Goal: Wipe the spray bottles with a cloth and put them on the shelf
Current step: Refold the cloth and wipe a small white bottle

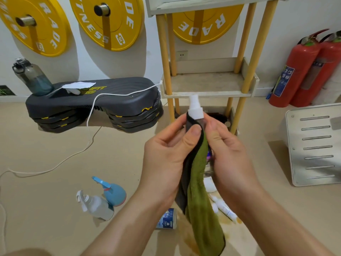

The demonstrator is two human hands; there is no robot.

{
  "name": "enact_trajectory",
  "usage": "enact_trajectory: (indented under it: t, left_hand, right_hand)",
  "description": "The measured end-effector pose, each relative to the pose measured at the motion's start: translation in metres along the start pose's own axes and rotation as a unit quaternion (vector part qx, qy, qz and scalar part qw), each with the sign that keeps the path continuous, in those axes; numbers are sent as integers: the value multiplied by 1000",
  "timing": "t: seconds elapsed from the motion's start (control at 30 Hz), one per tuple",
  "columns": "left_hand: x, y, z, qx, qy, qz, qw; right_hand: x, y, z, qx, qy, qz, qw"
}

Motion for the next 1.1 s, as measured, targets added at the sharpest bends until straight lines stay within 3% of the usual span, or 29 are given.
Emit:
enact_trajectory:
  t: [0.07, 0.13, 0.3, 0.5, 0.57, 0.63, 0.73, 0.8, 0.93, 1.1]
  left_hand:
    - [-1, -4, -2, -33, 0, 51, 998]
    - [-1, -7, -1, -62, -10, 61, 996]
    - [-9, -1, 2, -84, -11, -70, 994]
    - [-22, 24, -3, -62, -78, -121, 988]
    - [-28, 26, -4, -37, -37, -114, 992]
    - [-34, 25, -5, -21, 28, -97, 995]
    - [-31, 24, -7, -26, 89, -98, 991]
    - [-27, 26, -8, -20, 100, -112, 988]
    - [-22, 31, -11, 13, 94, -118, 988]
    - [-16, 39, -13, 68, 71, -280, 955]
  right_hand:
    - [2, 2, -1, 0, -7, 110, 994]
    - [7, 4, -2, -2, -43, 137, 990]
    - [-6, 3, -8, 63, -175, 136, 973]
    - [-30, 5, -12, 148, -235, 202, 939]
    - [-33, 2, -14, 119, -217, 157, 956]
    - [-34, -2, -14, 92, -167, 39, 981]
    - [-12, 9, -6, 125, -126, -76, 981]
    - [5, 24, -1, 154, -109, -52, 981]
    - [20, 30, 0, 118, -138, 175, 968]
    - [26, 21, 1, 153, -168, 165, 960]
Point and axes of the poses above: each hand's wrist, its own z-axis away from the middle knuckle, its own x-axis out of the palm, y = z × x, the point moved 5 cm from there along -z, towards the middle knuckle, and after that the axes turned 15 degrees about -y, right-handed, at the moved point
